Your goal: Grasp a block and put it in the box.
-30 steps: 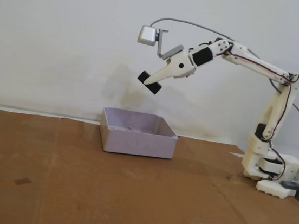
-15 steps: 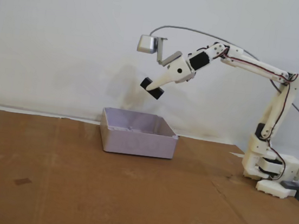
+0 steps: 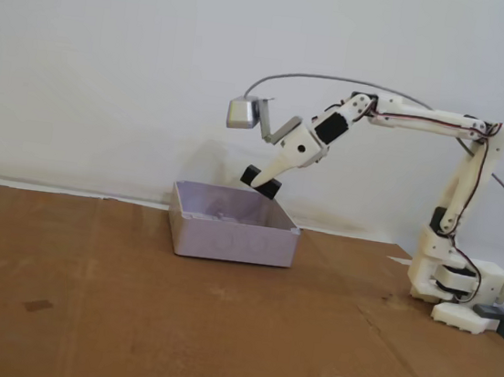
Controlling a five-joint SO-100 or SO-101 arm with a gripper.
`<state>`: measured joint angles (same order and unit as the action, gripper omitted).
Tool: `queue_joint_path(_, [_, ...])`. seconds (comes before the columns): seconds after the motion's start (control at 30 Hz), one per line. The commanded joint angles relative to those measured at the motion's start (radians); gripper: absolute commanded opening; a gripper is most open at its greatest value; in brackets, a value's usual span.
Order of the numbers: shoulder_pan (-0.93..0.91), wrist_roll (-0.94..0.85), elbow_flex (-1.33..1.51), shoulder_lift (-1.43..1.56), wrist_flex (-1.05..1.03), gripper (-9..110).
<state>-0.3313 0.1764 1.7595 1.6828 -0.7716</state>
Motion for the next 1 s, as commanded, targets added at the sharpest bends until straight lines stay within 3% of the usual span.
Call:
queue_joint_path(0.0, [-0.008, -0.009, -0.018, 0.13, 0.094, 7])
queue_joint_path(0.47, [-0.08, -0.011, -0.041, 0.103, 0.081, 7])
queue_joint_path(0.97, [-0.084, -0.012, -0.262, -0.092, 0.081, 7])
